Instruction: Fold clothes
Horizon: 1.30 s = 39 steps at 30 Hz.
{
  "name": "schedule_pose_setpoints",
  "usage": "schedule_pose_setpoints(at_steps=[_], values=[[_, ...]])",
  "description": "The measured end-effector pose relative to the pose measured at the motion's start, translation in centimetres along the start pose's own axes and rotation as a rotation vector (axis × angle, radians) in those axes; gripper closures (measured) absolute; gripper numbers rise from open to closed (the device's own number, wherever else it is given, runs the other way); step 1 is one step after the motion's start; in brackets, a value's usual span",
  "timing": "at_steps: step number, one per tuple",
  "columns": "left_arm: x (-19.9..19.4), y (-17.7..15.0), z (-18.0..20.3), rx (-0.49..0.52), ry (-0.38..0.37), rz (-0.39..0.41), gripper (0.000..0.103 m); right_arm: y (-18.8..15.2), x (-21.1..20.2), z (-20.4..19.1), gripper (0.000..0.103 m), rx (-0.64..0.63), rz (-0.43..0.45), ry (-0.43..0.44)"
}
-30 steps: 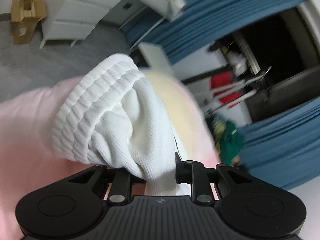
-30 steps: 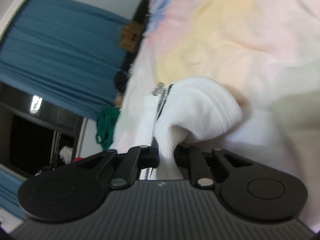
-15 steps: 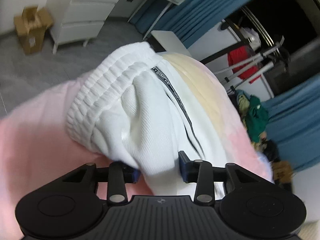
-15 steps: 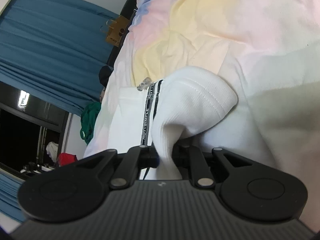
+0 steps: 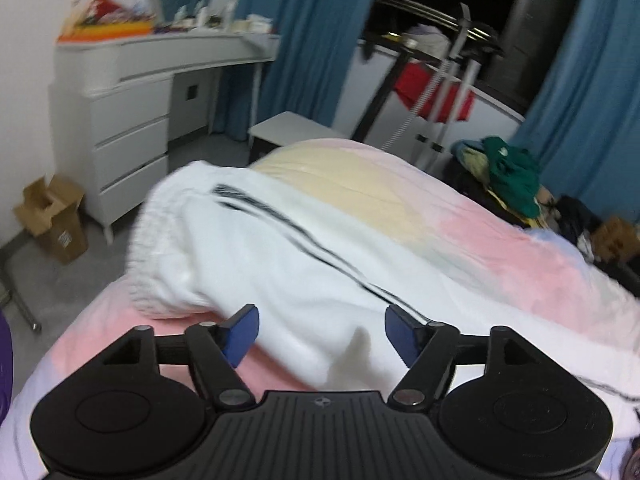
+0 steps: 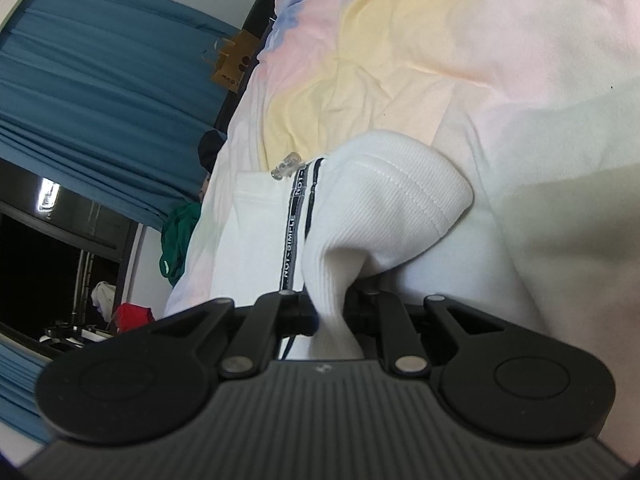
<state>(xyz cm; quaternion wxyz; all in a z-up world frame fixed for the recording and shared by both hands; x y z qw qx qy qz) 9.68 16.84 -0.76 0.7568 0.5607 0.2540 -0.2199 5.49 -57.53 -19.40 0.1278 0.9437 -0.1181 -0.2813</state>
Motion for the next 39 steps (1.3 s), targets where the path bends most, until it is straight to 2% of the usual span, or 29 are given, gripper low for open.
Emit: schedule_pose_setpoints(at_steps=[7, 13, 15, 20, 25, 31, 36, 39], values=[[4.4, -1.1, 6.8, 0.162, -0.075, 0.014, 0.031, 0.0, 0.2, -0.1, 0.090, -0.025, 0.007, 0.002], [9.3, -3.6, 10.1, 0.235, -0.099, 0.005, 0.032, 0.0, 0.1, -0.6, 0.090, -0.064, 0.015, -0.012], [10.7, -4.5, 10.2, 0.248, -0.098, -0.007, 0.032, 0.1, 0.1, -0.8, 0.090, -0.077, 0.017, -0.017], [12.4, -5.8, 10.4, 0.351, -0.061, -0.005, 0.030, 0.0, 0.0, -1.6, 0.090, -0.144, 0.029, -0.039], [13.2, -6.5, 10.2, 0.377, -0.041, -0.024, 0.030, -0.1, -0.7, -3.0, 0.090, -0.213, 0.057, -0.047], [13.7, -6.8, 10.8, 0.425, -0.006, -0.019, 0.030, -0.7, -1.9, -5.5, 0.090, -0.371, 0.125, -0.045], [13.7, -6.7, 10.9, 0.429, 0.004, -0.020, 0.030, -1.3, -2.7, -7.4, 0.090, -0.467, 0.173, -0.052], [13.8, -6.6, 10.8, 0.428, 0.006, -0.021, 0.030, -1.4, -3.4, -8.5, 0.090, -0.506, 0.200, -0.026]])
Point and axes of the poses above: each gripper's, at about its wrist camera, not at the fingertips, and x roughly the way its jaws point, z to its right, y to its top, the point moved 2 cm from there along x, roughly the way its jaws point, and after that the axes turned 3 degrees about -y, right-handed, at the moved point
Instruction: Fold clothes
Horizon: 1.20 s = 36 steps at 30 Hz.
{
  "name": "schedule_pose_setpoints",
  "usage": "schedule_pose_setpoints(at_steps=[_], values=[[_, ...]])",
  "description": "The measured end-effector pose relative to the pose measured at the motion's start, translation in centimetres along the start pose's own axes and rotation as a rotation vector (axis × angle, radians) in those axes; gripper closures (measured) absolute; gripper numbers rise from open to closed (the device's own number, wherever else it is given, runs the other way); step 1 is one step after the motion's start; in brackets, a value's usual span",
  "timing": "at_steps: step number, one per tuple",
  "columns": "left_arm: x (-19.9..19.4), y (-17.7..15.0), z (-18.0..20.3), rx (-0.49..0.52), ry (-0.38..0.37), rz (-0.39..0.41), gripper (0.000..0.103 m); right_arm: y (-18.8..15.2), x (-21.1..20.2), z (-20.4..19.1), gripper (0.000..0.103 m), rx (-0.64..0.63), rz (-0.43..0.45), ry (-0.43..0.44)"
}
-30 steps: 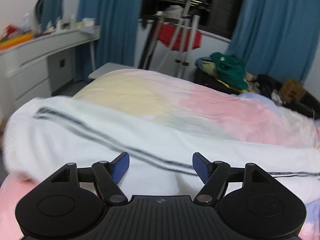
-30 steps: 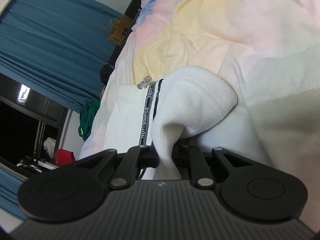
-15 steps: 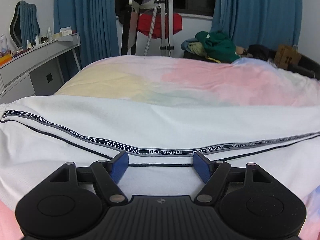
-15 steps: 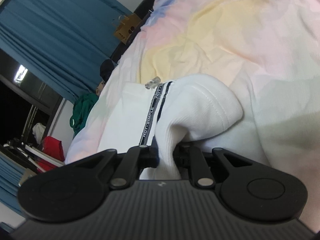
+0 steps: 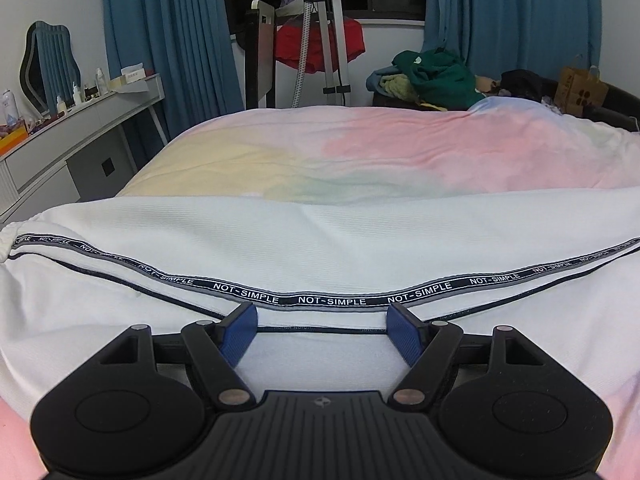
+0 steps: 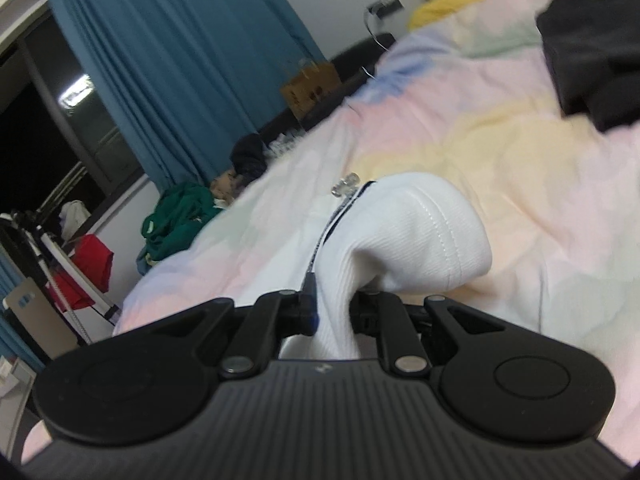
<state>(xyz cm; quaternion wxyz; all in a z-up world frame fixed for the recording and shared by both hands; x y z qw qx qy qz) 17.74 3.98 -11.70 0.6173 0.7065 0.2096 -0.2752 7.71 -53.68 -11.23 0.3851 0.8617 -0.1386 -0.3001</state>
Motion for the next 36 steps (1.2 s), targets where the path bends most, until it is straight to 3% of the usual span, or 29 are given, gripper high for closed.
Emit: schedule_pose_setpoints(at_steps=[16, 23, 29, 33, 36], values=[[0.0, 0.5, -0.8, -0.031, -0.015, -0.008, 0.030, 0.6, -6.4, -10.3, 0.089, -0.335, 0.229, 0.146], [-0.8, 1.4, -1.6, -0.091, -0.018, 0.019, 0.032, -1.8, -10.6, -16.6, 0.089, -0.534, 0.306, 0.283], [-4.2, 3.3, -3.6, -0.186, -0.004, 0.156, 0.032, -7.3, -14.4, -23.1, 0.090, -0.701, 0.281, 0.468], [-6.3, 4.0, -5.5, -0.260, 0.024, 0.234, 0.032, -14.5, -16.8, -26.1, 0.090, -0.915, 0.203, 0.577], [-7.4, 4.4, -6.9, -0.324, 0.020, 0.269, 0.032, -20.4, -17.2, -26.7, 0.090, -1.064, 0.072, 0.622]])
Point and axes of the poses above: each gripper's, at about its wrist camera, not at the fingertips, and x roughly the way its jaws point, z to its right, y to its top, the point moved 2 cm from there along x, roughly the way its jaws point, and after that the axes turned 3 degrees about -y, right-handed, at the moved point
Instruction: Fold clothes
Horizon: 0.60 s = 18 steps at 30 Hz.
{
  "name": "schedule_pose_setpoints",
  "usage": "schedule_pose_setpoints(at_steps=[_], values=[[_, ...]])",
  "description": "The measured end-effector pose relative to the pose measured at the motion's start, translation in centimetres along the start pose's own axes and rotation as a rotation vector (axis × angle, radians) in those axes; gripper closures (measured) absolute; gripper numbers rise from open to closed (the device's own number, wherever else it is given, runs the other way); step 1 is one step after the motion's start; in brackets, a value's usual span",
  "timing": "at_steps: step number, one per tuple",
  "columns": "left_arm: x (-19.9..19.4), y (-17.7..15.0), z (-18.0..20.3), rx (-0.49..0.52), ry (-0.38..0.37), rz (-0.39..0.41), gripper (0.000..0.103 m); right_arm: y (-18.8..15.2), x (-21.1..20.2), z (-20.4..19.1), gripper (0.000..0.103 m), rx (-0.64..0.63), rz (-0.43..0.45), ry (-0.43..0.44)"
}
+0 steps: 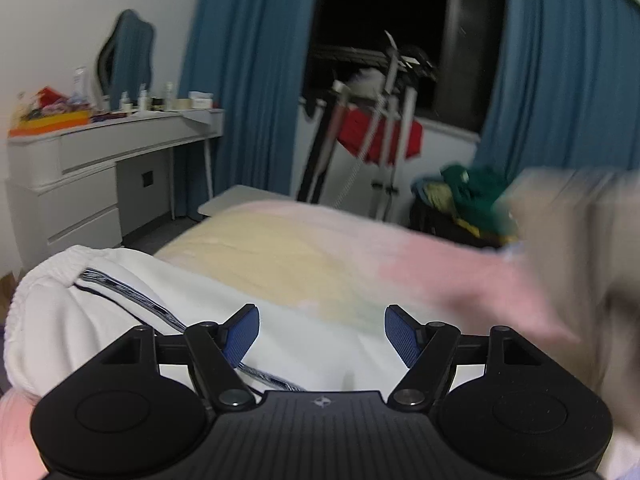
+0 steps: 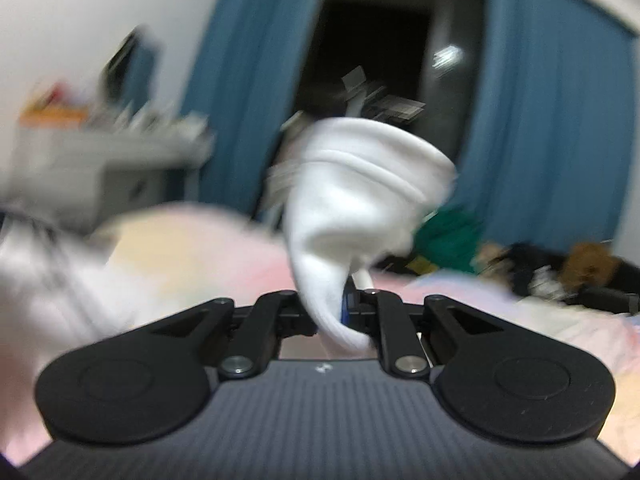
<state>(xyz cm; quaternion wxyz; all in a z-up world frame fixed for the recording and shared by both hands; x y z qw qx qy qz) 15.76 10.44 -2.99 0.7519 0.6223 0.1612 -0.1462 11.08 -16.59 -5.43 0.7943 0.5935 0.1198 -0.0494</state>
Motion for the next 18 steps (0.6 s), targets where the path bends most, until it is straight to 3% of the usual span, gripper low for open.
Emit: schedule_pose_setpoints(at_steps=[2, 5, 13, 18], values=[[0.0, 0.5, -0.4, -0.026, -0.010, -0.007, 0.032, -1.7, 0.4, -3.2, 0.089, -0.096, -0.077, 0.048], [-0.2, 0.6, -0.8, -0.046, -0.019, -0.017, 0.032, -2.4, -0.5, -5.4, 0.089, -0.203, -0.074, 0.017], [-1.0, 0.4, -1.0, -0.073, -0.067, -0.014, 0.032, -1.7, -2.6, -4.2, 0.089, -0.065, -0.082, 0.033], [-0.9, -0.3, -0.7, -0.058, -0.093, -0.031, 0.032, -2.3, -2.0, -4.7, 0.086, -0.068, -0.101, 0.067]])
Point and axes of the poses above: each gripper's, at about its wrist camera, not at the fingertips, and x roughly the way its jaws point, z to its right, y to its top, the point moved 2 cm from there along x, roughly the way its jaws point, and after that the axes turned 3 degrees about -y, right-handed, at the moved point
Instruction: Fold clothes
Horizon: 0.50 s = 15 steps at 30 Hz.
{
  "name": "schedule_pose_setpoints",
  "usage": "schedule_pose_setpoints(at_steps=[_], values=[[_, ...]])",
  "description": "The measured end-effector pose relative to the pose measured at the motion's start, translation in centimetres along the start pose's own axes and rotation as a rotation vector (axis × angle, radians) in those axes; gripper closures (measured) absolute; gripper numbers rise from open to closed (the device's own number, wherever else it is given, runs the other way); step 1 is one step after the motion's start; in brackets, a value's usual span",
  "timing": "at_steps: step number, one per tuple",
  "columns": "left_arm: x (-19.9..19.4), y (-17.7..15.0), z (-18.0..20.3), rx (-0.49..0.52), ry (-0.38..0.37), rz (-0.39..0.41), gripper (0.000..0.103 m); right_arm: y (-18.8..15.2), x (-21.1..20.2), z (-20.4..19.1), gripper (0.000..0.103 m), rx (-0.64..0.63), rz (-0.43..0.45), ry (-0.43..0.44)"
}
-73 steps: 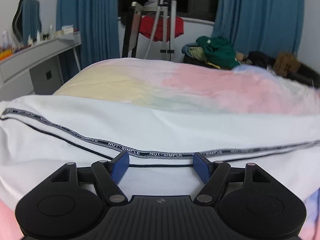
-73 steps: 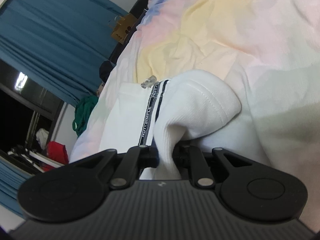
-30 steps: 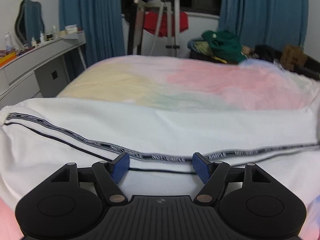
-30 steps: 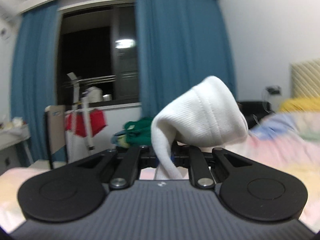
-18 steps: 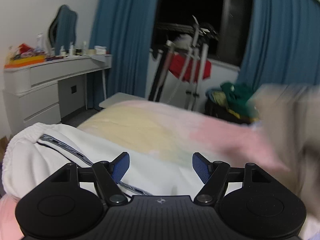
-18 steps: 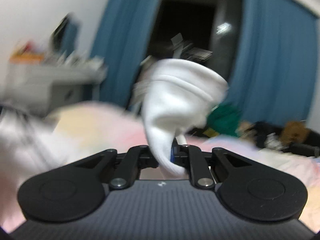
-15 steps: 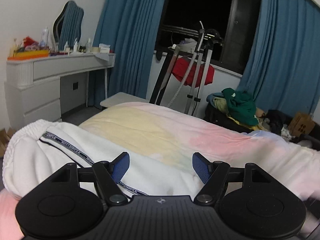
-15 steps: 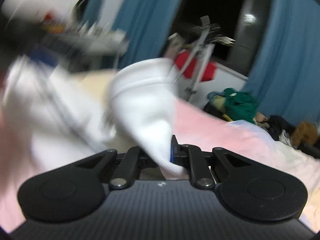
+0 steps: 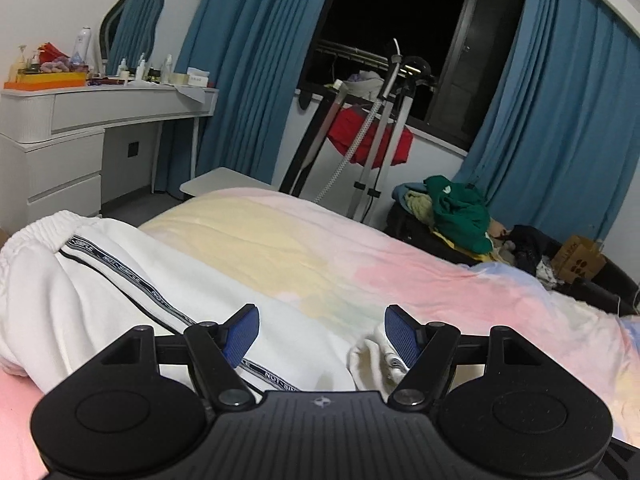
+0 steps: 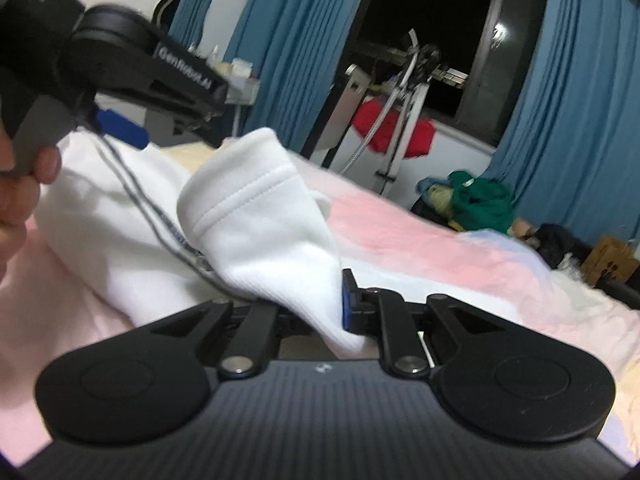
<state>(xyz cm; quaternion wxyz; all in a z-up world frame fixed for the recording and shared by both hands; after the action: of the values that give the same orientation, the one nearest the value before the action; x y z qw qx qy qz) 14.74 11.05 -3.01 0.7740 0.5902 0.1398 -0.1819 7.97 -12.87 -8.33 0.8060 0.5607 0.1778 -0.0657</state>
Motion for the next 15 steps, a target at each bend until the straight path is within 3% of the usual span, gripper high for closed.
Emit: schedule_pose_setpoints(at_steps=[3, 5, 7, 12, 15], values=[[-0.1, -0.5, 0.7, 0.043, -0.013, -0.001, 0.031, 0.1, 0.5, 0.4, 0.081, 0.030, -0.029, 0.029], [-0.2, -0.7, 1.1, 0.056, -0.027, 0.000, 0.030, 0.3, -0.2, 1.0, 0.072, 0.090, -0.040, 0.073], [-0.4, -0.9, 1.5, 0.066, -0.040, 0.005, 0.030, 0.6, -1.5, 2.1, 0.053, 0.178, -0.039, 0.139], [-1.3, -1.5, 2.3, 0.085, -0.100, 0.027, 0.027, 1.1, -5.6, 5.4, 0.038, 0.391, 0.015, 0.223], [-1.5, -2.2, 3.0, 0.107, -0.134, 0.029, 0.026, 0.7, -7.1, 8.3, 0.038, 0.499, 0.043, 0.145]])
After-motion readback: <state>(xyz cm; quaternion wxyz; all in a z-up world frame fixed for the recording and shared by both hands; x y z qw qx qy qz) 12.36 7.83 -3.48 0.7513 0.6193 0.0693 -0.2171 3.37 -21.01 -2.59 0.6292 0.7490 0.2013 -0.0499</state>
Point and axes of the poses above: each gripper's, at about its wrist camera, not at the fingertips, and x roughly the way its jaws point, z to its right, y to its top, the point moved 2 cm from there along x, roughly the way its jaws point, and after that the axes turned 3 degrees about -y, right-handed, at the moved point
